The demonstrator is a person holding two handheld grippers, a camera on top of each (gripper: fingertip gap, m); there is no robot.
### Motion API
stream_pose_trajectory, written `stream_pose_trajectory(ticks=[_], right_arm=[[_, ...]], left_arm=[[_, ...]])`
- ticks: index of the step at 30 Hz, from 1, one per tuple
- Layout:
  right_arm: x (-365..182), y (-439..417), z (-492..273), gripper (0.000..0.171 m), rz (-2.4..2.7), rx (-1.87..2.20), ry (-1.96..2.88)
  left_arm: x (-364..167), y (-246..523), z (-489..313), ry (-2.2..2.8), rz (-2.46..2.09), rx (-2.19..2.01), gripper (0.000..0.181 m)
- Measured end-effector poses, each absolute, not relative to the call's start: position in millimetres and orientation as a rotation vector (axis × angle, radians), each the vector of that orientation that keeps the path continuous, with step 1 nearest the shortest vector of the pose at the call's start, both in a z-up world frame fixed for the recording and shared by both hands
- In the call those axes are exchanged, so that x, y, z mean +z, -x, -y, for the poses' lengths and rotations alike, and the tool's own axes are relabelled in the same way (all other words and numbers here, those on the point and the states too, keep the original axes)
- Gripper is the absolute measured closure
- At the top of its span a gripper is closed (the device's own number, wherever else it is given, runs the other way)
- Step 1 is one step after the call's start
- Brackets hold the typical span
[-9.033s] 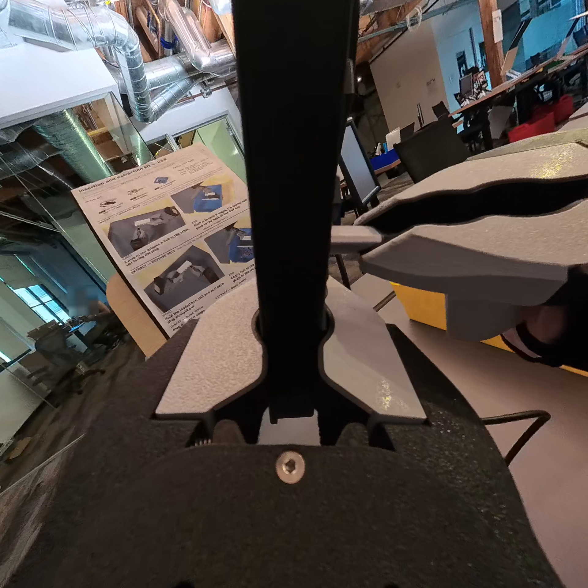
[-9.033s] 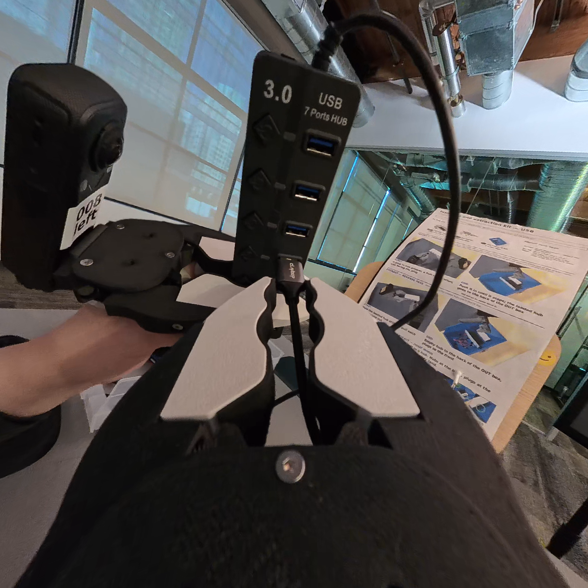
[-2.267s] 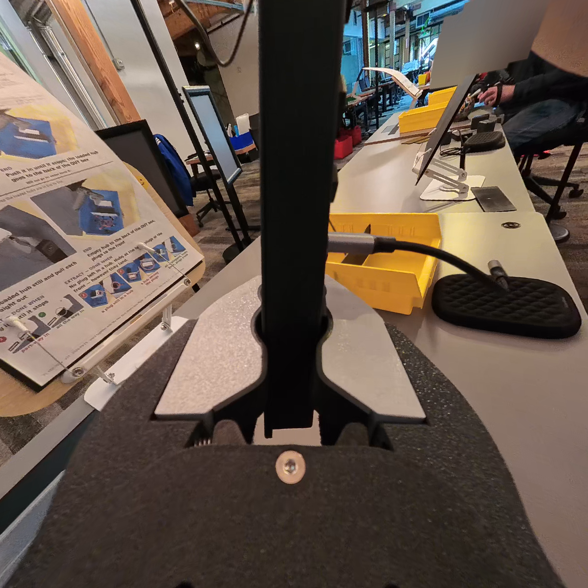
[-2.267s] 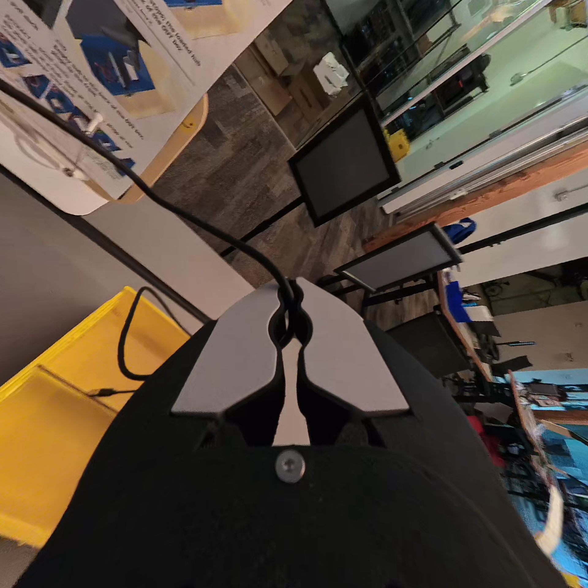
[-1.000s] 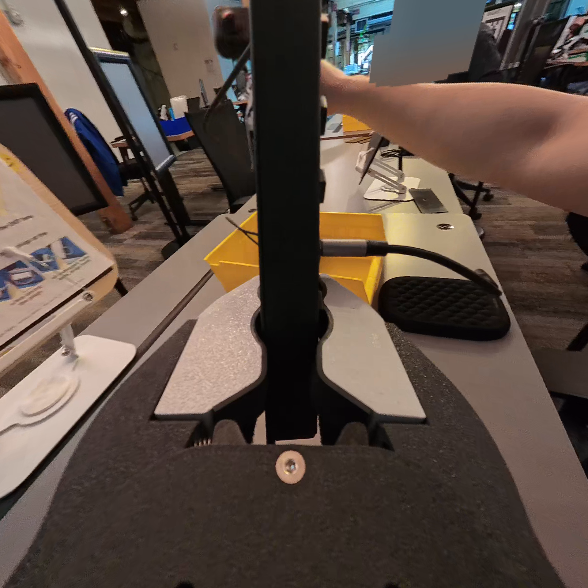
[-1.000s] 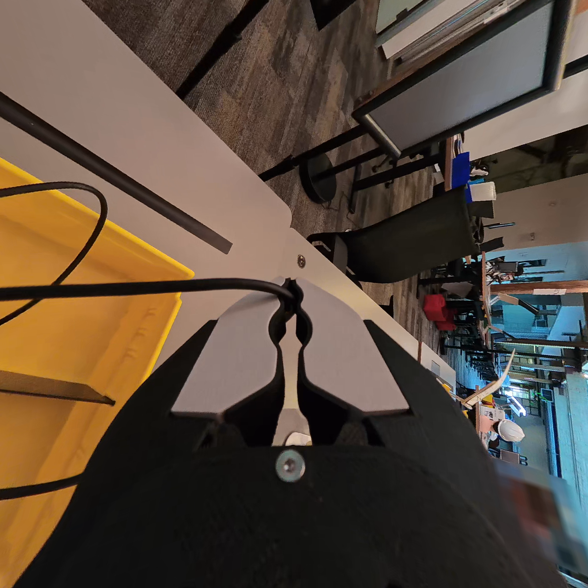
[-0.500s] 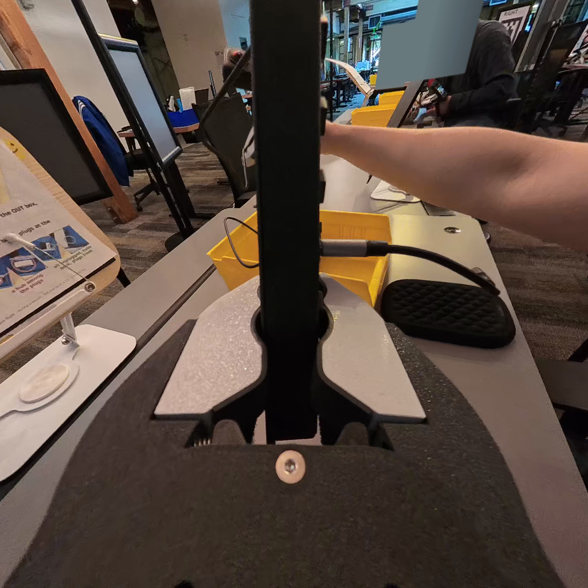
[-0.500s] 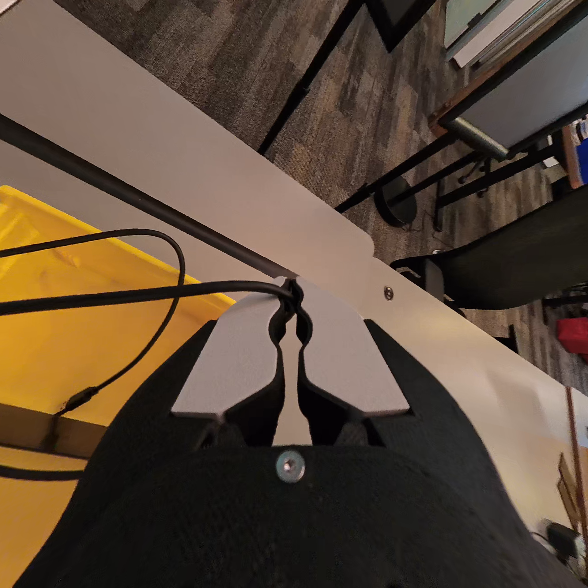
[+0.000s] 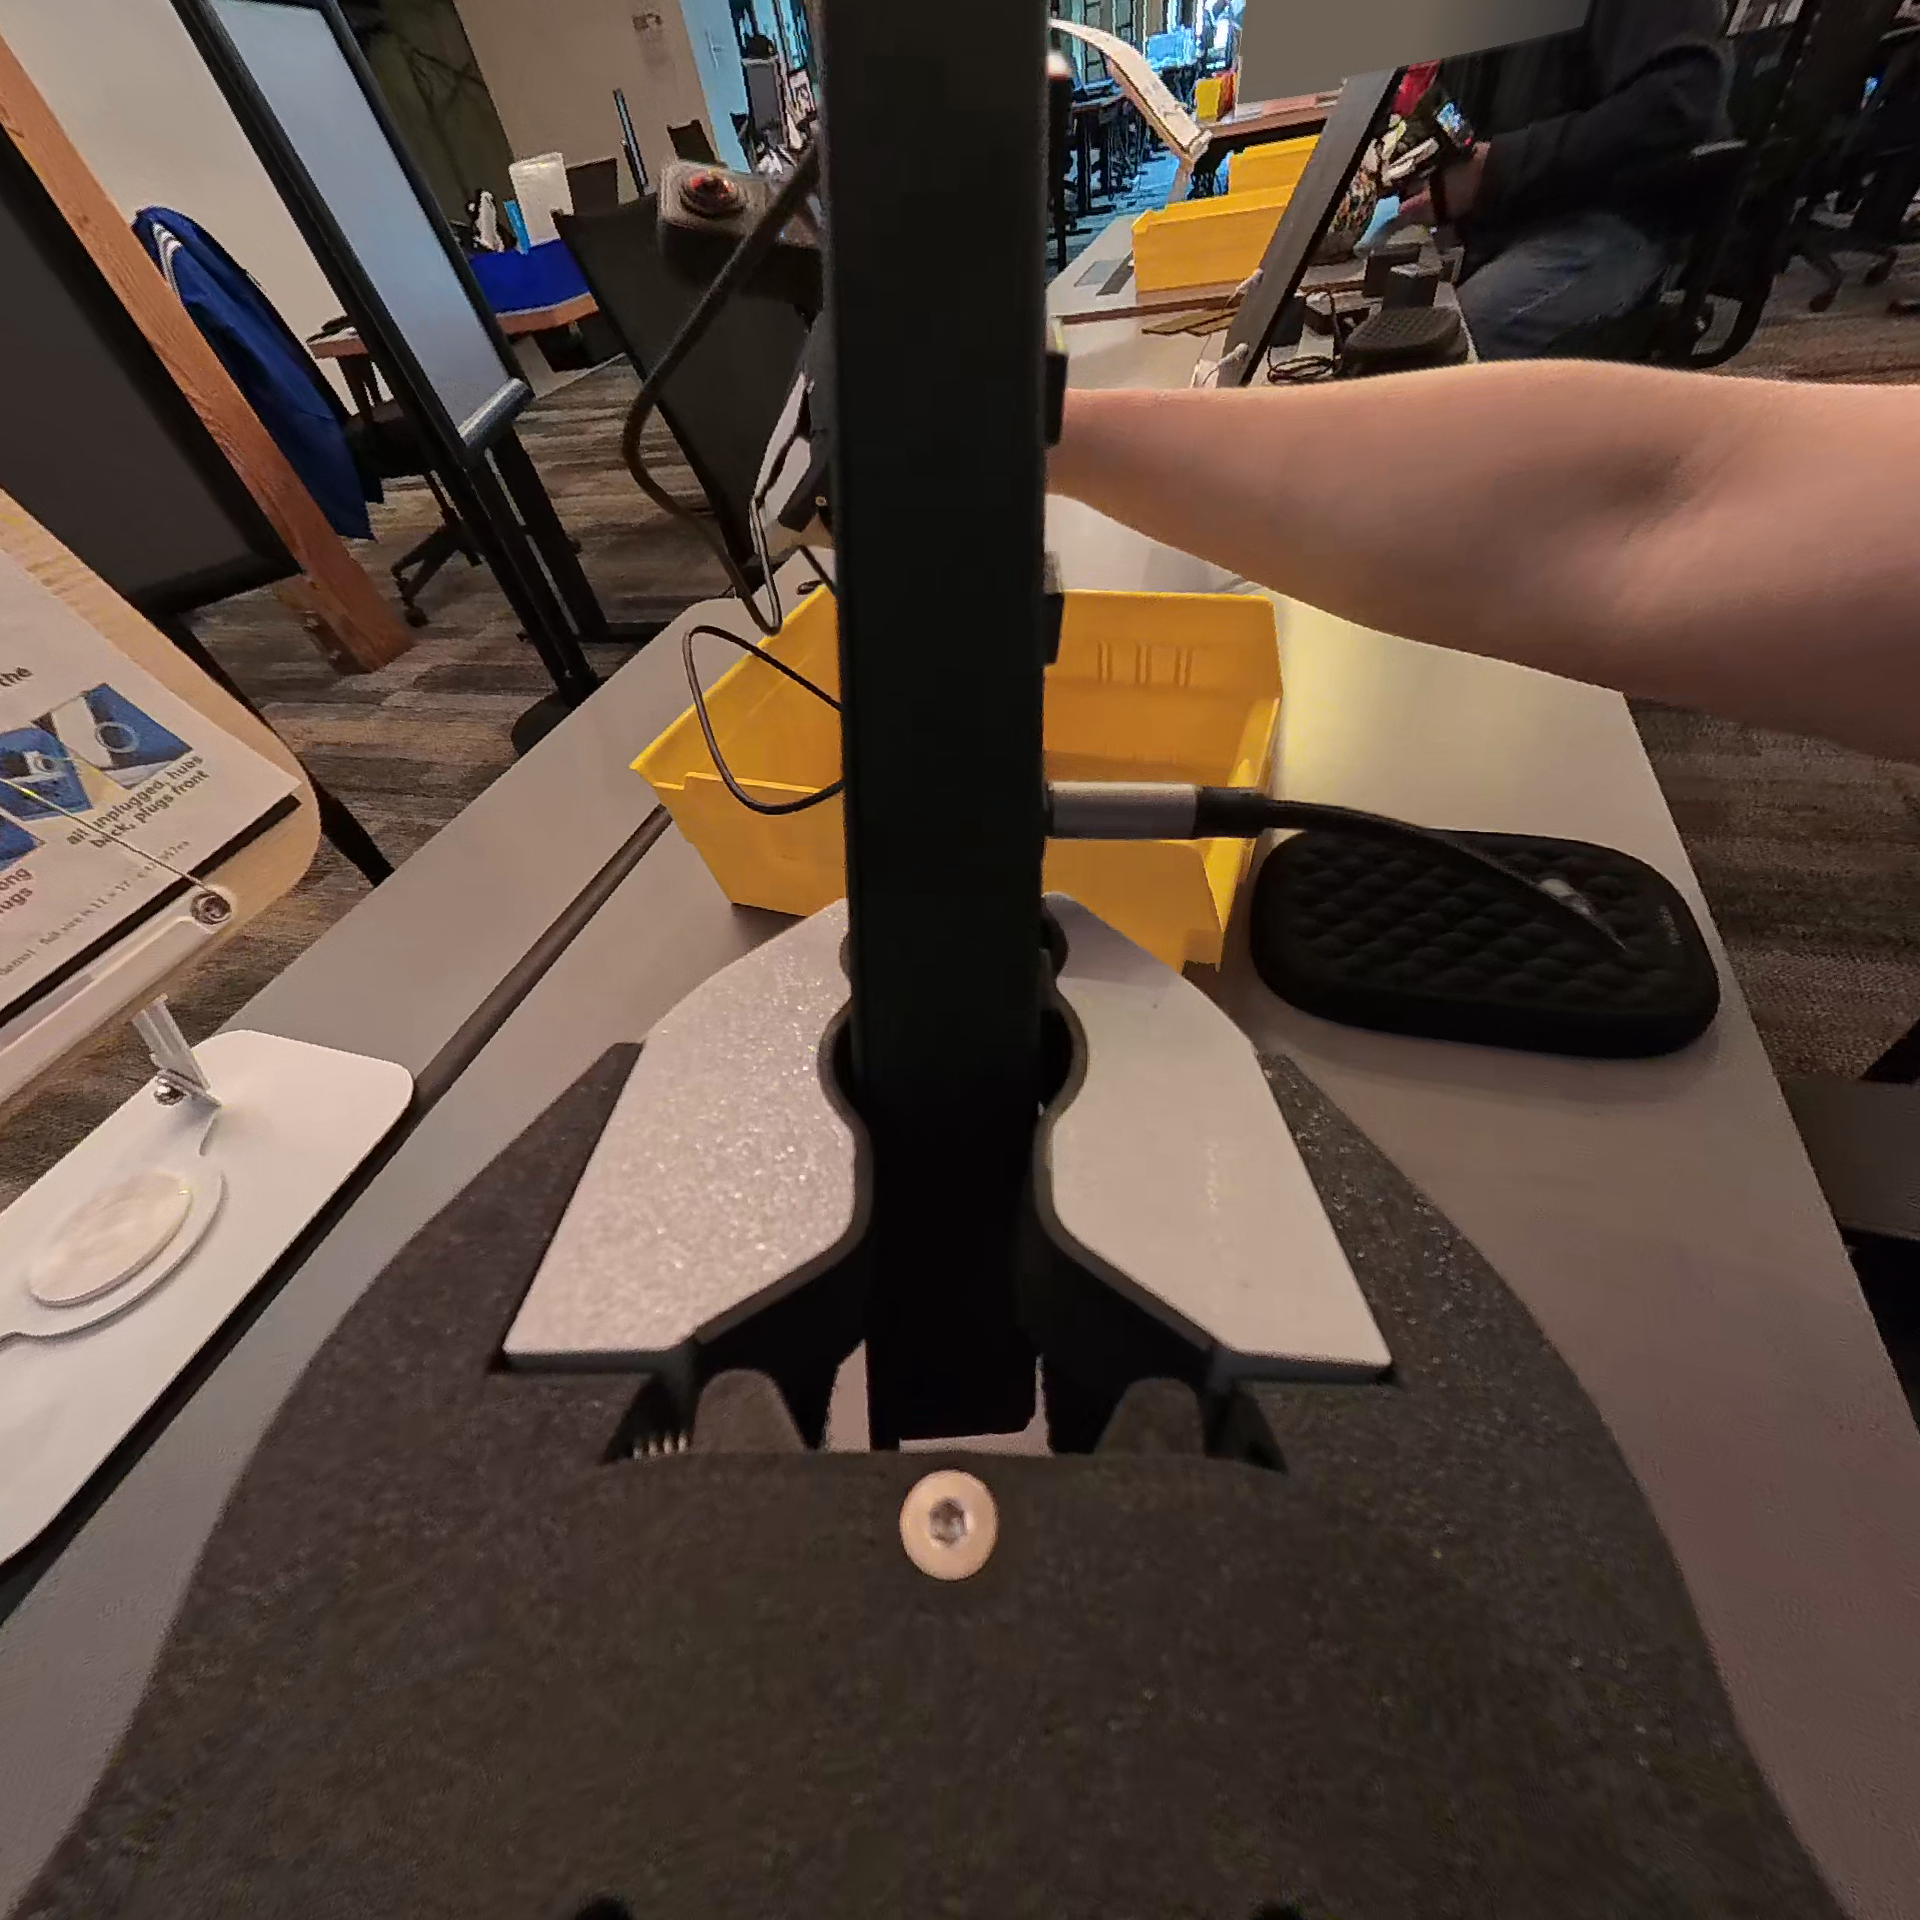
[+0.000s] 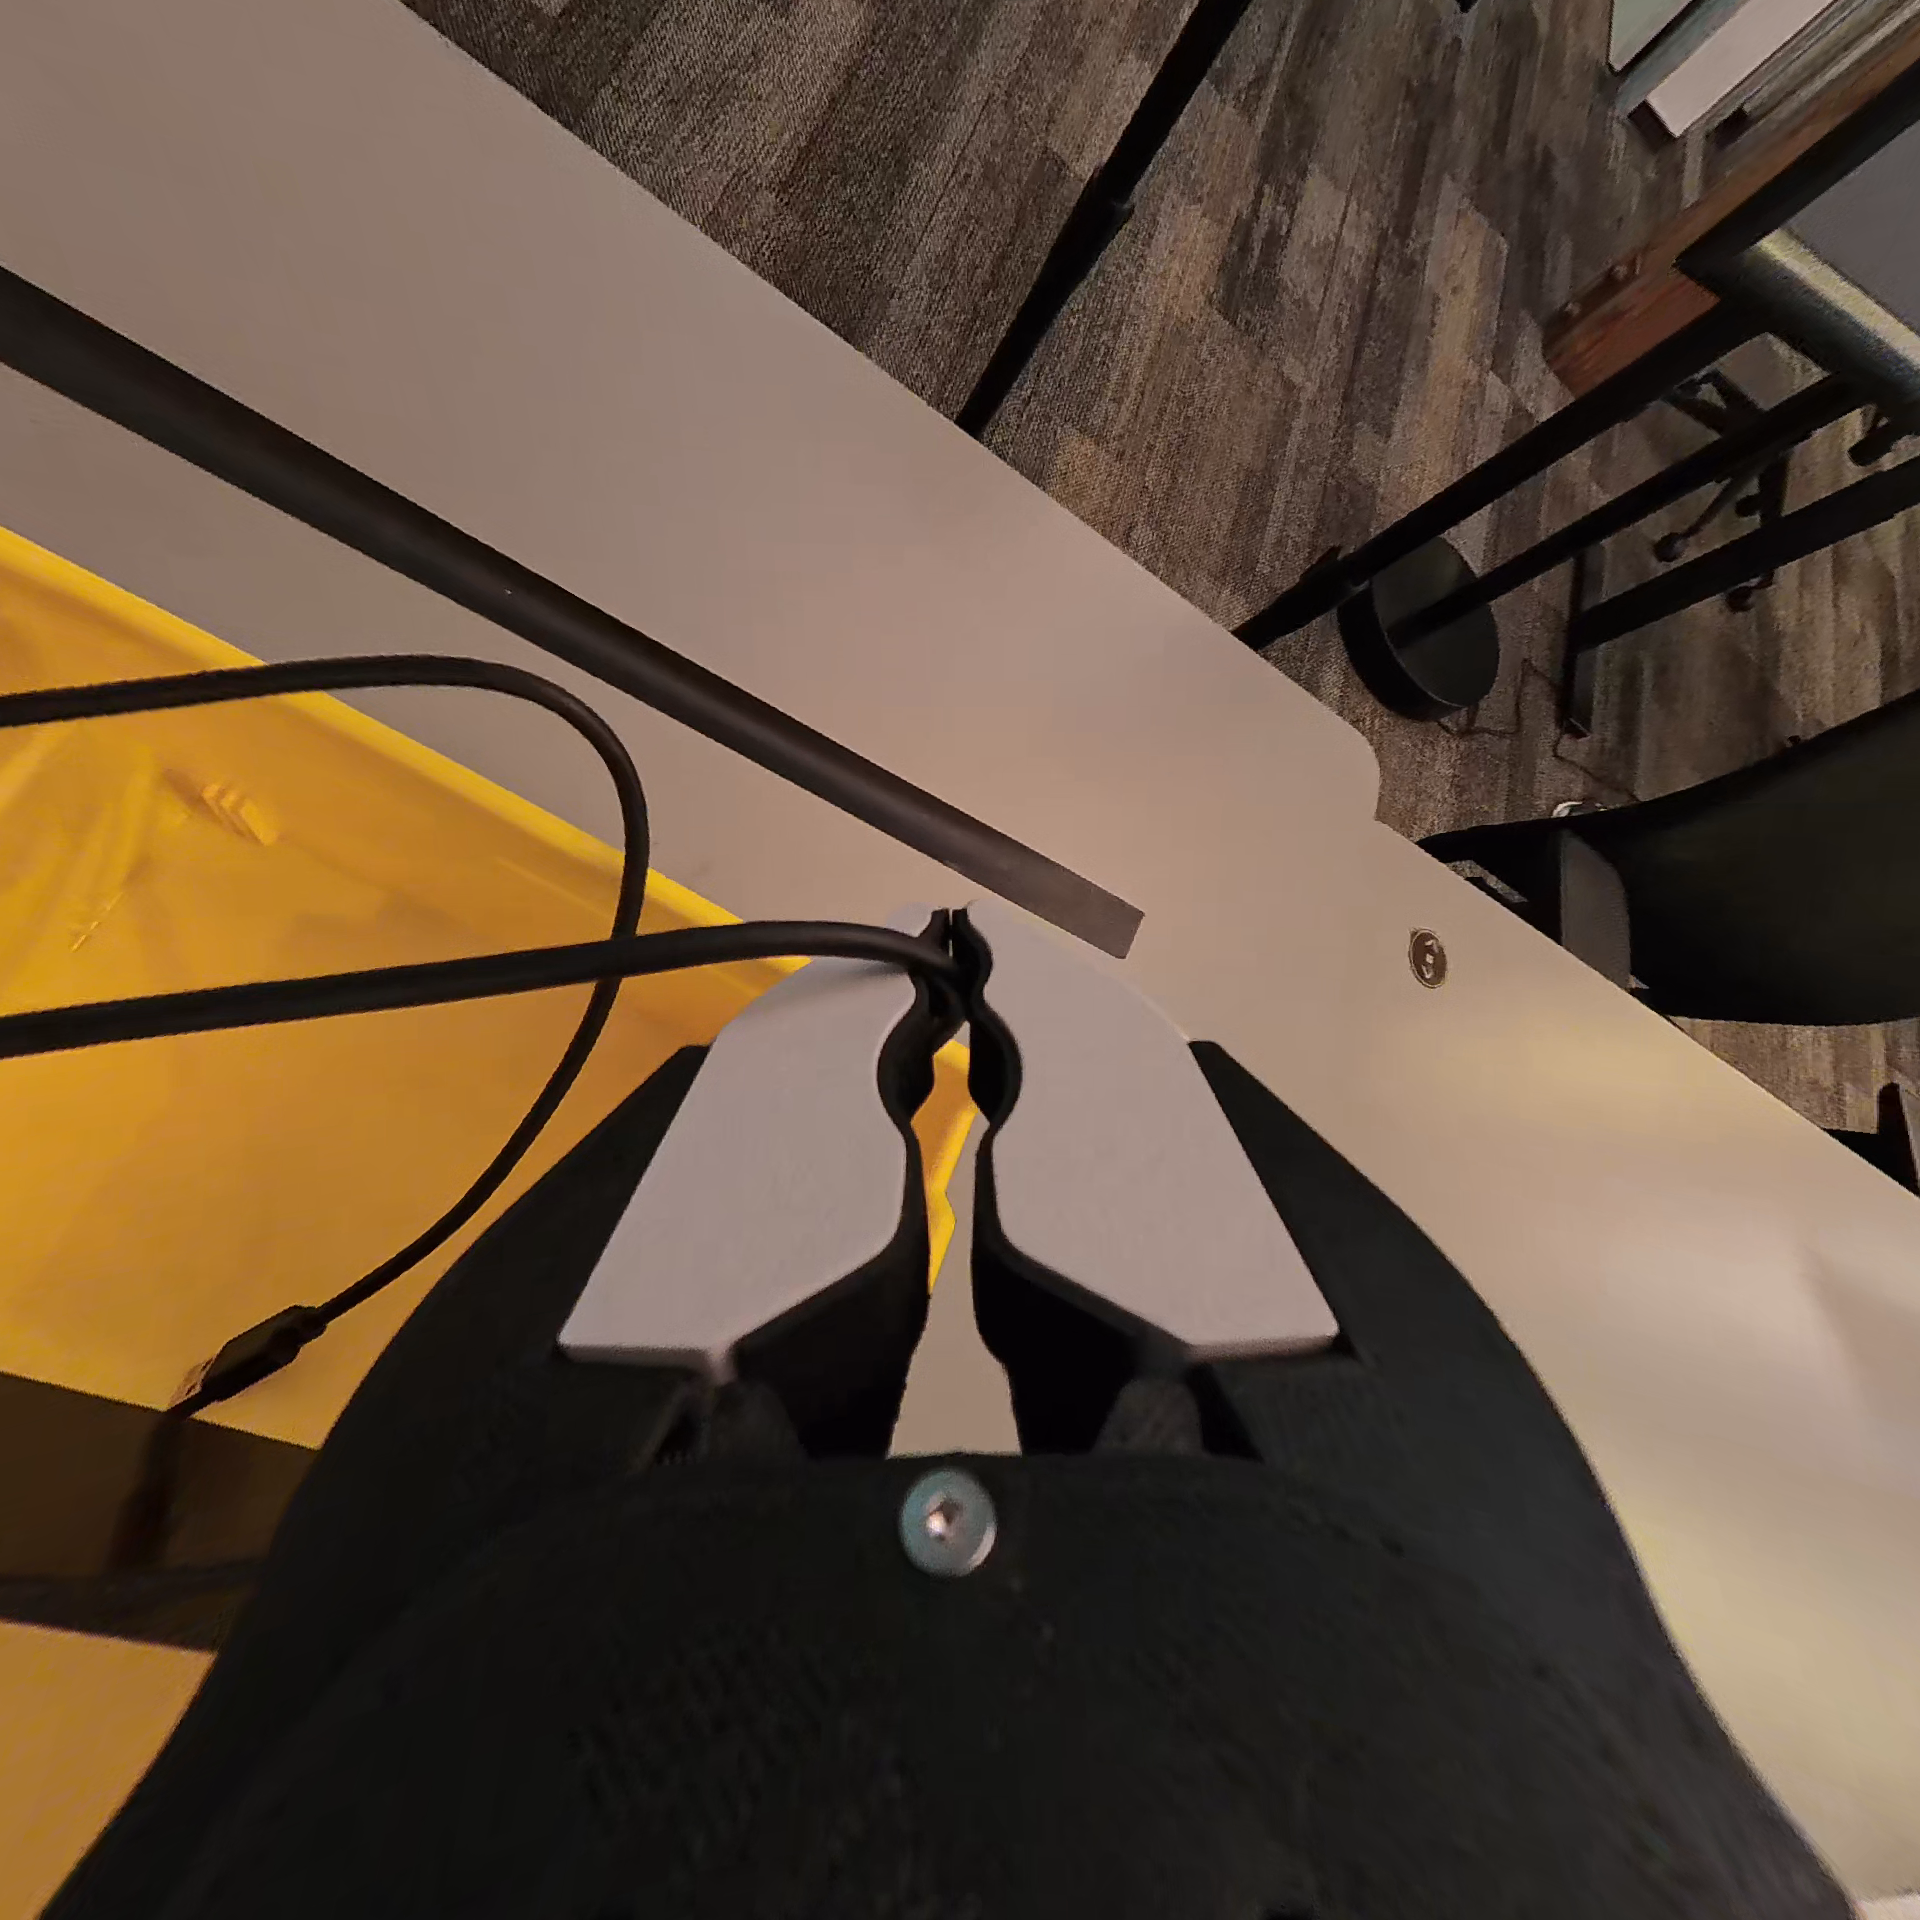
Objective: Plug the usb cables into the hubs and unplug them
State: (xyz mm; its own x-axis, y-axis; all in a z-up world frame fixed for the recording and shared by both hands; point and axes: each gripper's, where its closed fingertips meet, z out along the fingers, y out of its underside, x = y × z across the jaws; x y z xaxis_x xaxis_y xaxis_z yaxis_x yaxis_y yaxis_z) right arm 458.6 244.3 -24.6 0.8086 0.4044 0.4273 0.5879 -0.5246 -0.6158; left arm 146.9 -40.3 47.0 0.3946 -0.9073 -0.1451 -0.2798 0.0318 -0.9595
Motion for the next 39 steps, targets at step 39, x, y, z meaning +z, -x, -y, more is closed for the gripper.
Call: stream_pose_trajectory(ticks=[39], right_arm=[[-29, -430, -130, 0.130, 0.859, 0.426, 2.173]], left_arm=[[23, -142, 22, 1.658, -1.062, -0.655, 0.154]])
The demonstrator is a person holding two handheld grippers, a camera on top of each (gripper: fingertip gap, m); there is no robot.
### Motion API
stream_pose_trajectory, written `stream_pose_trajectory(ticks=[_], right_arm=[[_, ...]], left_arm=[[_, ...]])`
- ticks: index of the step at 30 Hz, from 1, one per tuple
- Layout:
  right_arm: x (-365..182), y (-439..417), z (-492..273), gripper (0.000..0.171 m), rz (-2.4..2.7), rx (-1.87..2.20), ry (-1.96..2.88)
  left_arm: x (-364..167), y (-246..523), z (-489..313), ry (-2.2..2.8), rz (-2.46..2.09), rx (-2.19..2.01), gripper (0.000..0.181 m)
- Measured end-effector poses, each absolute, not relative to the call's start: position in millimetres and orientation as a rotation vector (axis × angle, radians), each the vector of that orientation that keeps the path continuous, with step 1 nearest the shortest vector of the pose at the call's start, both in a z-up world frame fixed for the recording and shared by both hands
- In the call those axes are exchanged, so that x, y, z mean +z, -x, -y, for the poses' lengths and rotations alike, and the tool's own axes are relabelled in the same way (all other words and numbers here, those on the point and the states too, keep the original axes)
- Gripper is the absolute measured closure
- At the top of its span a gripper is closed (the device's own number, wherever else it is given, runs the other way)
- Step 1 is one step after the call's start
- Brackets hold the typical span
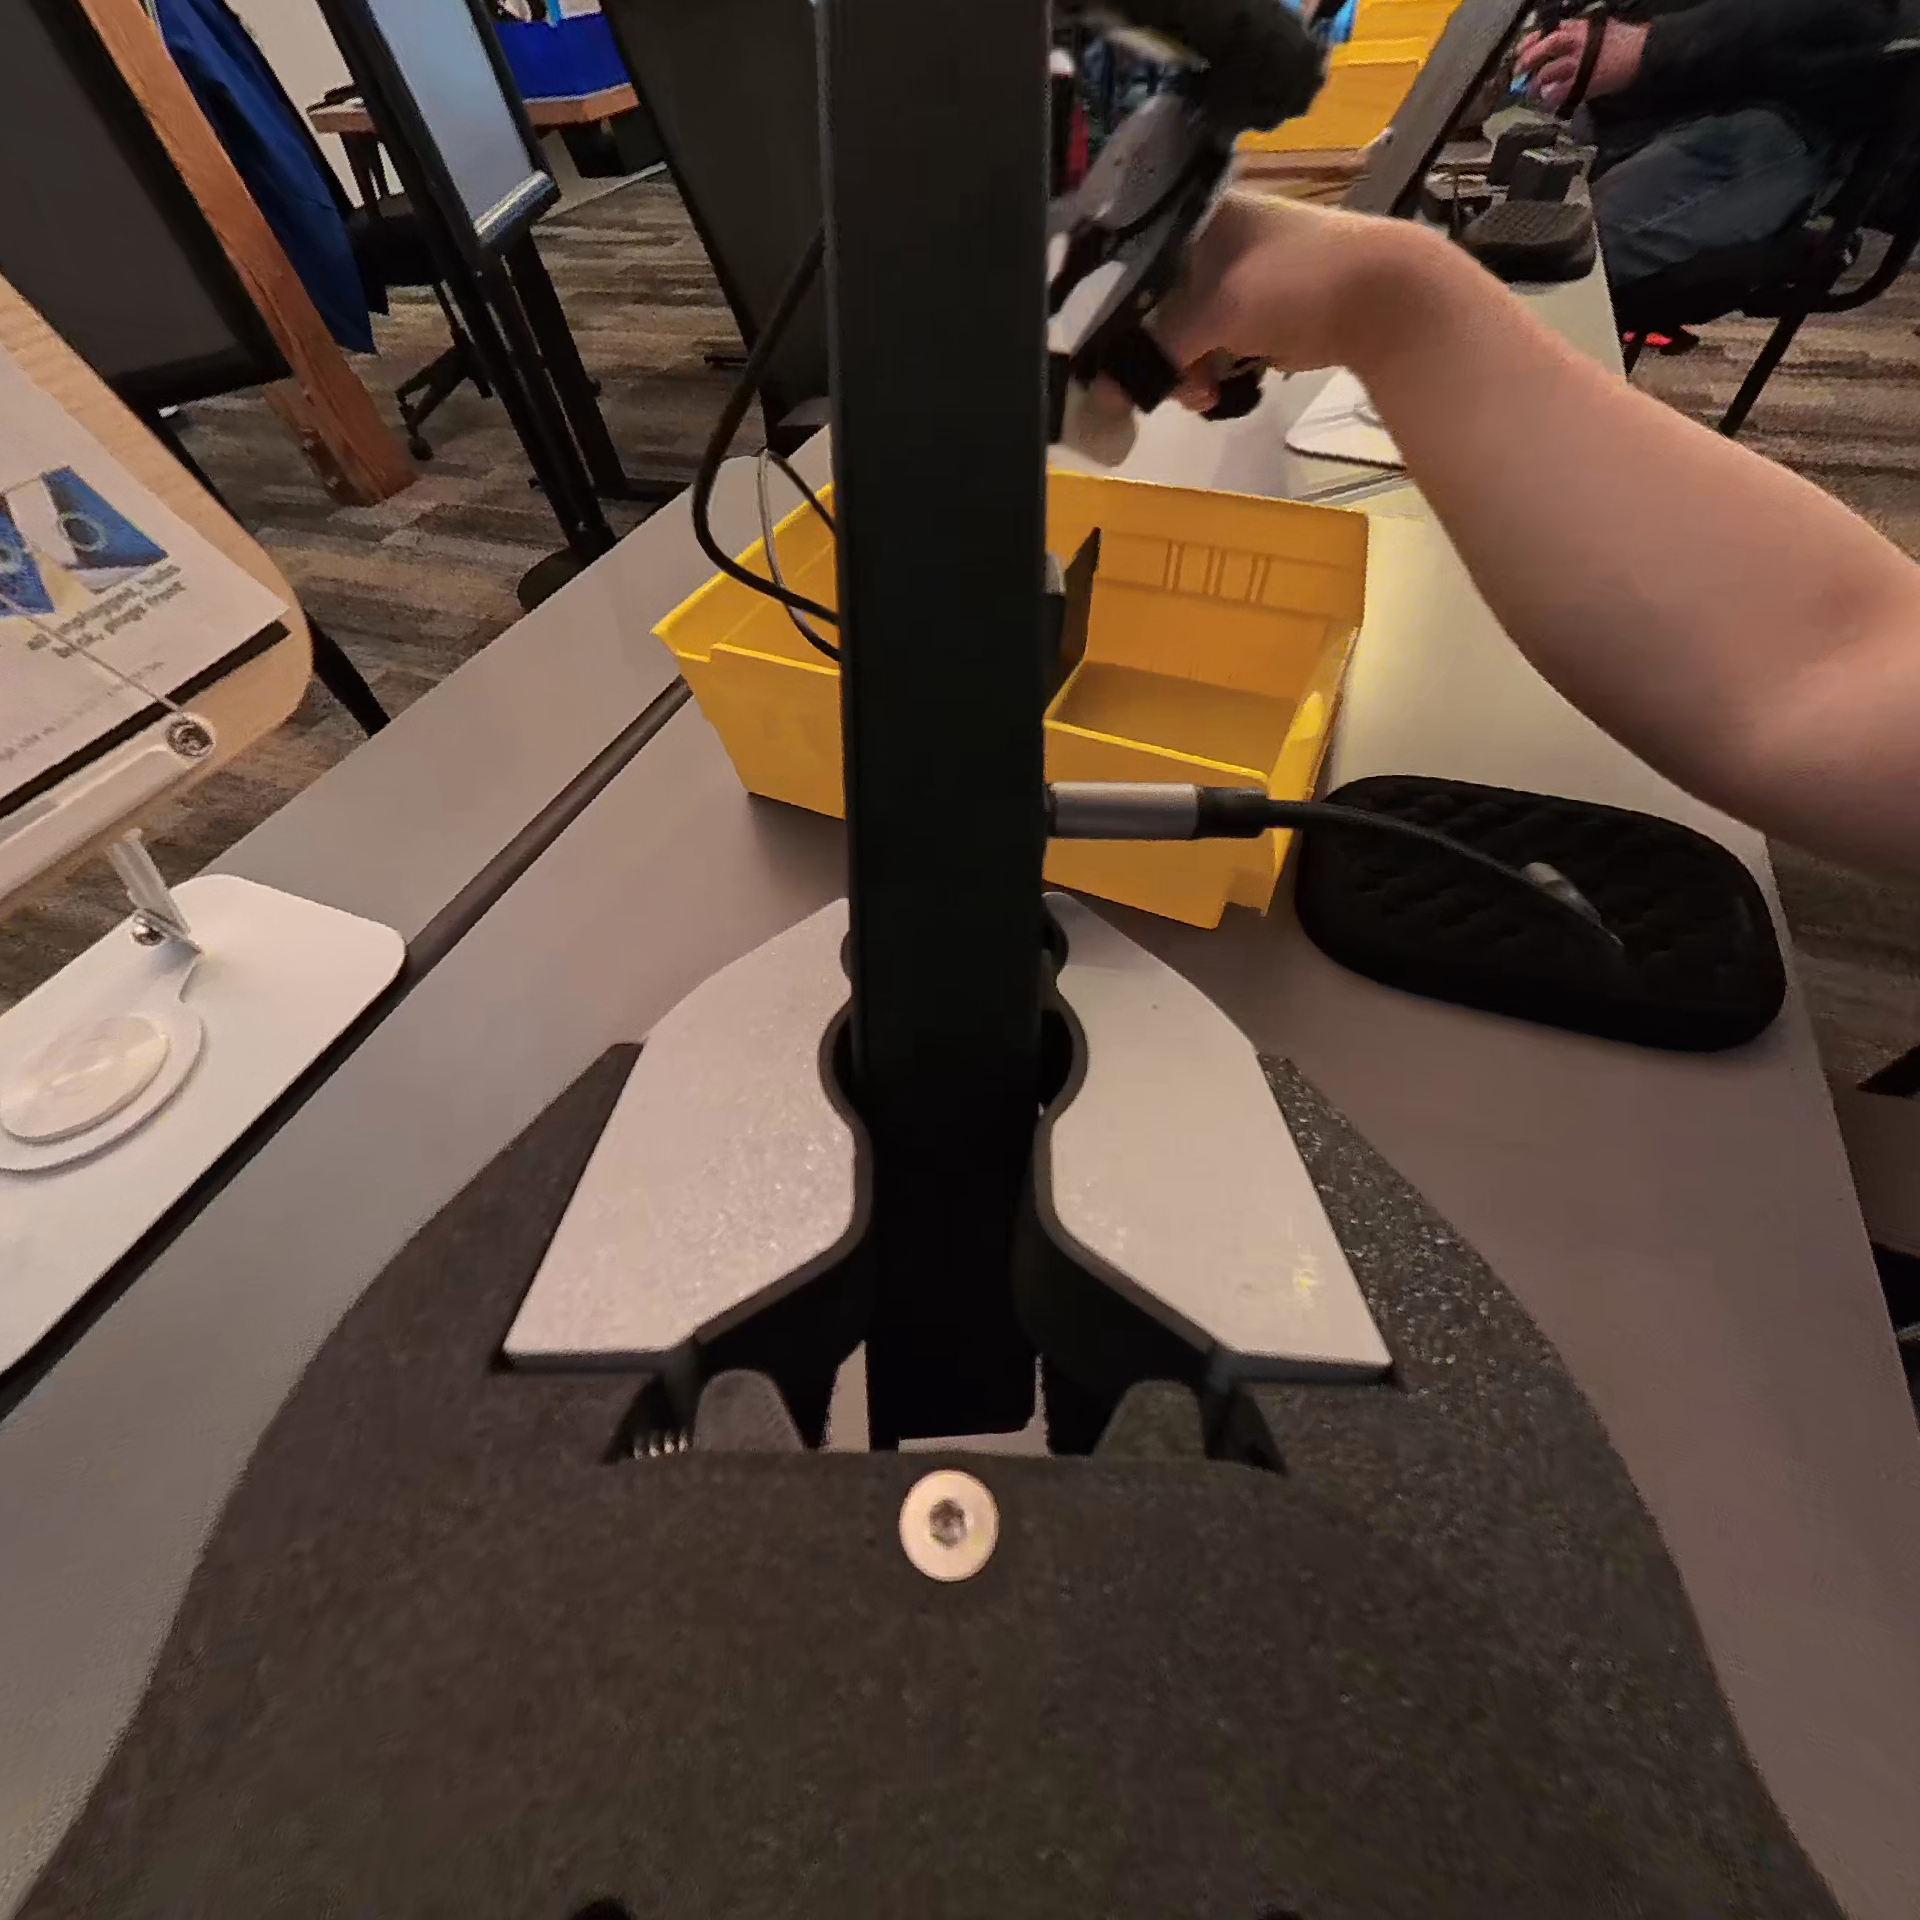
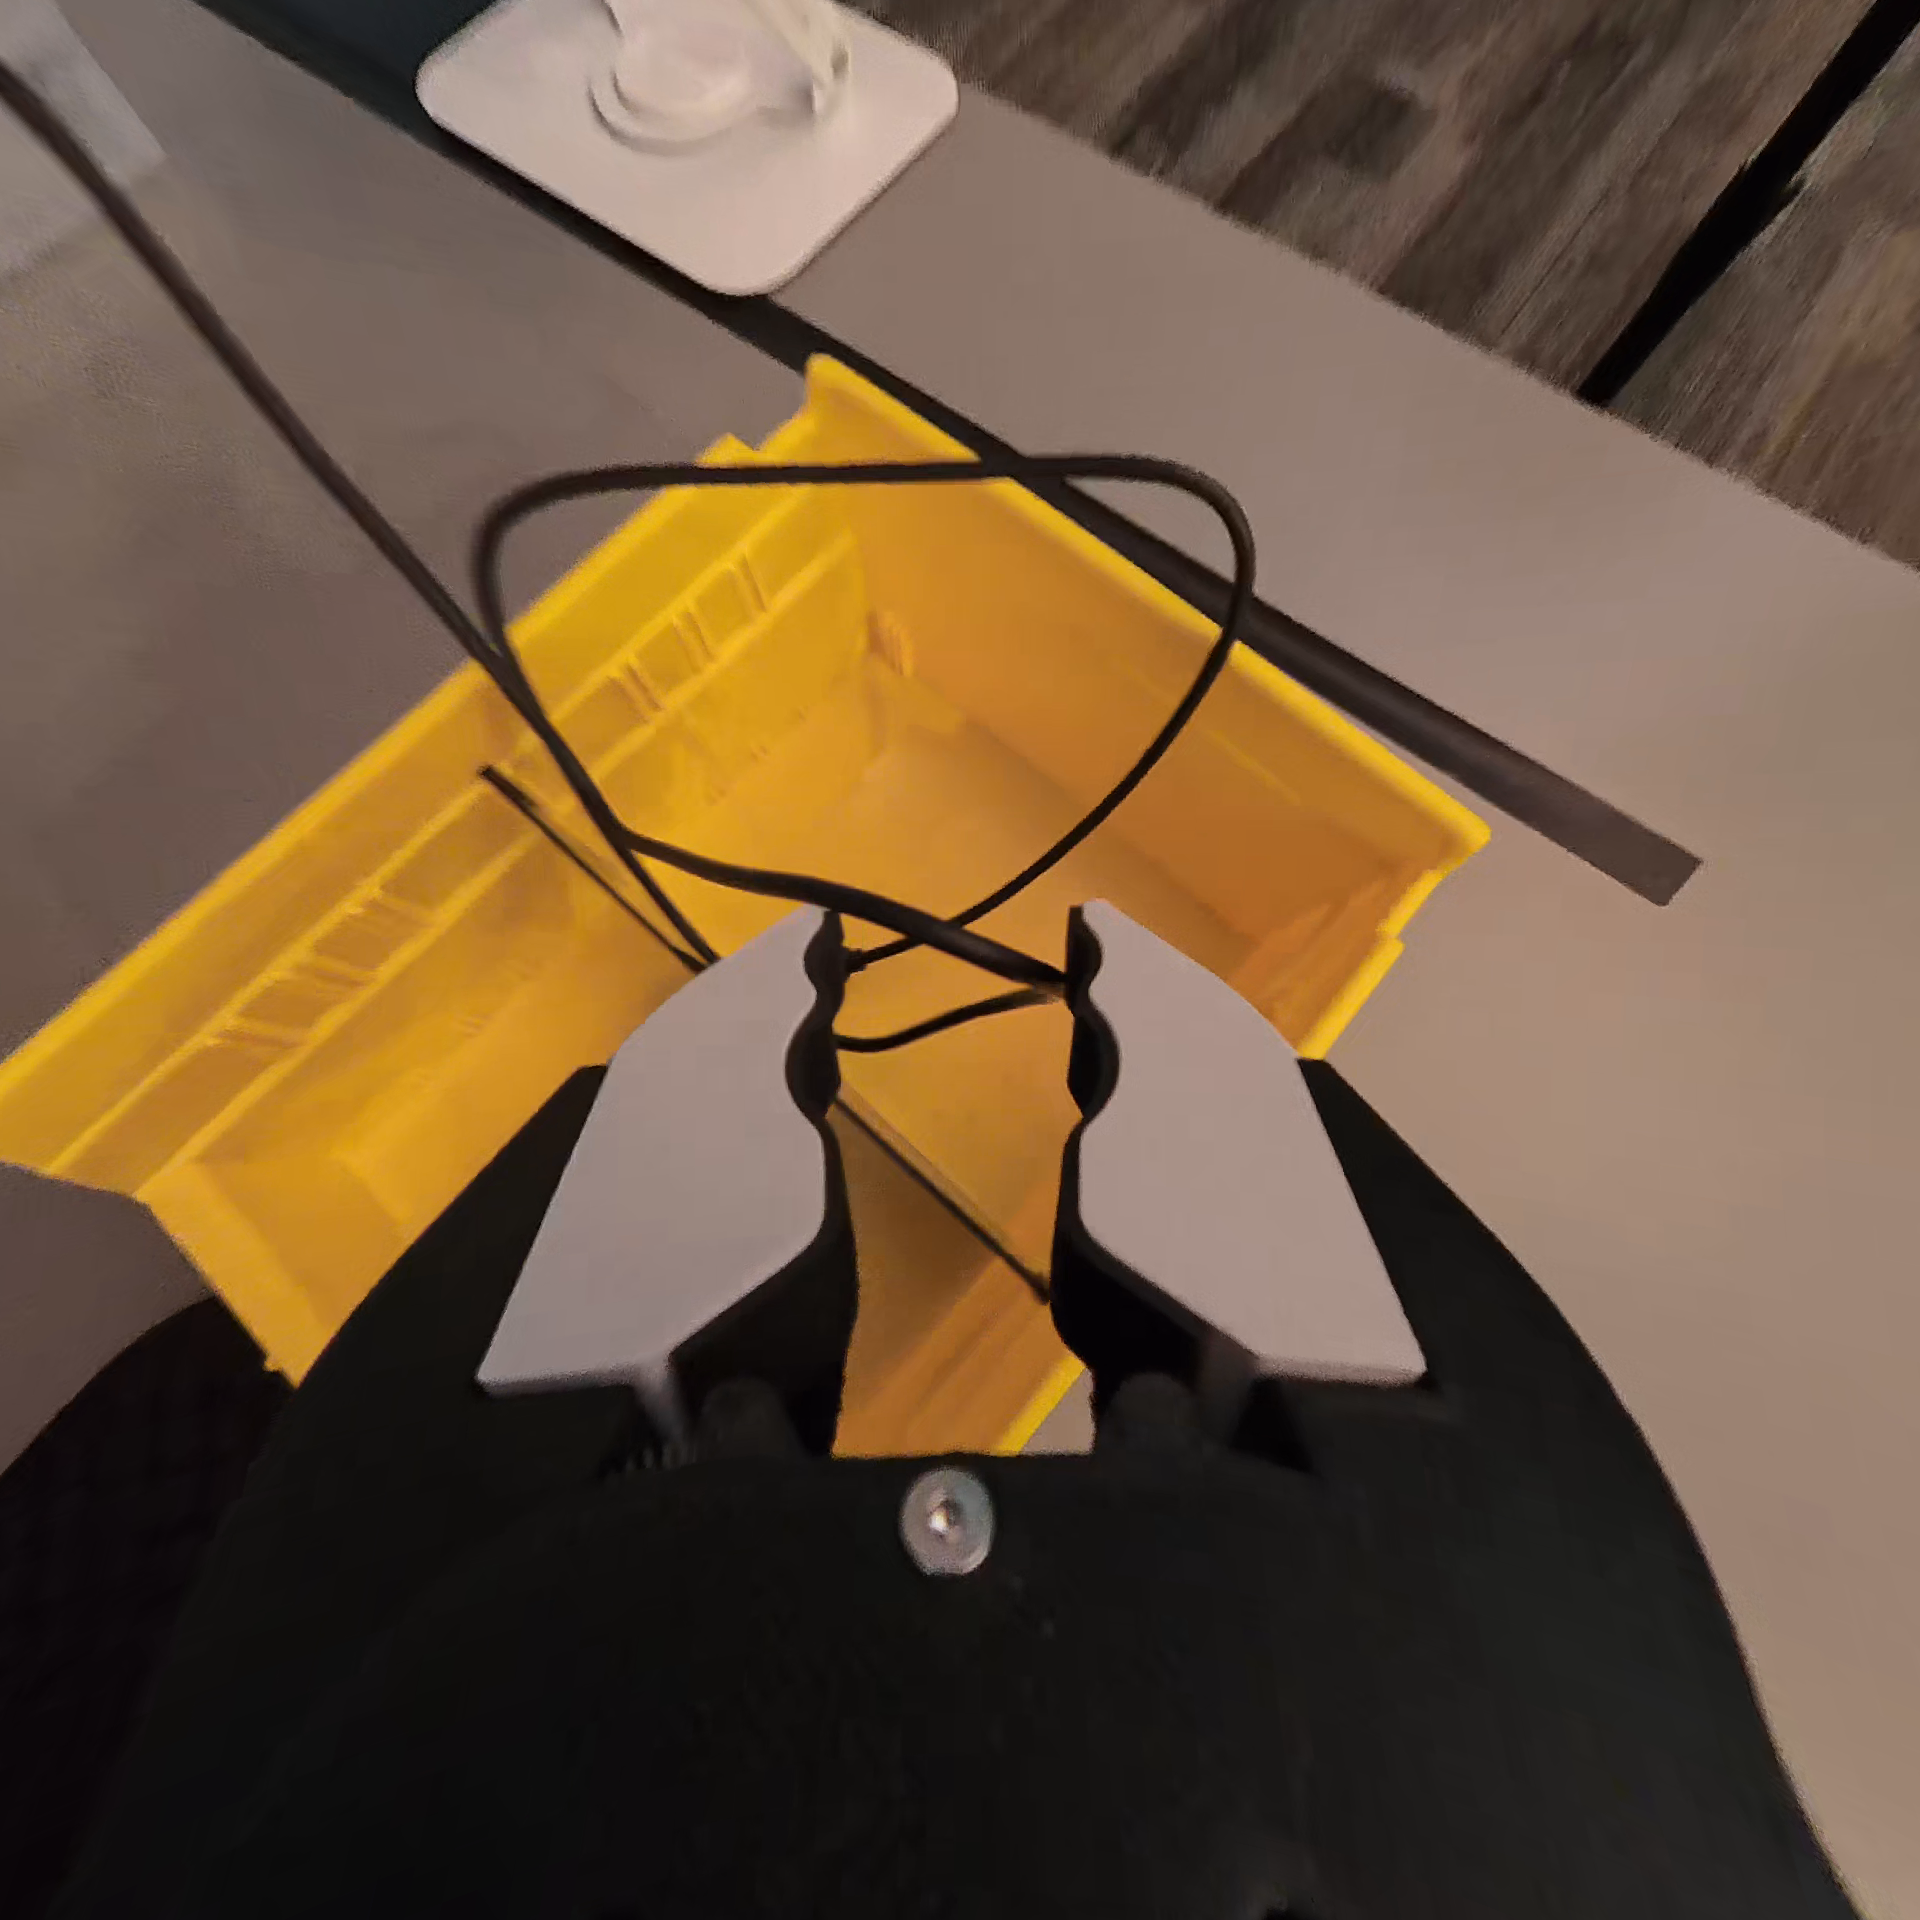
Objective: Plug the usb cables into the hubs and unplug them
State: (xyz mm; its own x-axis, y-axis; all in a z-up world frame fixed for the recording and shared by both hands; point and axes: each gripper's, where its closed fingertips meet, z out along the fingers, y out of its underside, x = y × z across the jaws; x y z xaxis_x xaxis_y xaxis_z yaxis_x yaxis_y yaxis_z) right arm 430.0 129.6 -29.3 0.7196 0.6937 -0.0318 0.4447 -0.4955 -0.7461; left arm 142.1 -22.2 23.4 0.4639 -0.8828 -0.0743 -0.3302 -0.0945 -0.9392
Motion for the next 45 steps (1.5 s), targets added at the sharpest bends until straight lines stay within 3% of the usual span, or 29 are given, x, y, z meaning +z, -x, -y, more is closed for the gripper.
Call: stream_pose_trajectory(ticks=[9, 18, 24, 31, 37, 45], right_arm=[[24, -414, -53, 0.131, 1.002, 0.278, 1.979], [87, -276, 21, 0.129, 1.504, 0.551, 1.475], [105, -200, 23, 0.109, 1.645, 0.402, 1.242], [75, -178, 31, 0.113, 1.965, 0.403, 1.308], [52, -175, 44, 0.132, 2.114, 0.320, 1.343], [19, -179, 41, 0.132, 2.205, 0.087, 1.351]], left_arm=[[14, -141, 15, 1.704, -1.045, -0.625, 0.154], [6, -145, 16, 1.715, -1.099, -0.549, 0.154], [-3, -152, 24, 1.709, -1.203, -0.482, 0.154], [-11, -159, 33, 1.694, -1.301, -0.430, 0.154], [-14, -159, 35, 1.710, -1.323, -0.411, 0.154], [-20, -166, 42, 1.686, -1.398, -0.361, 0.154]])
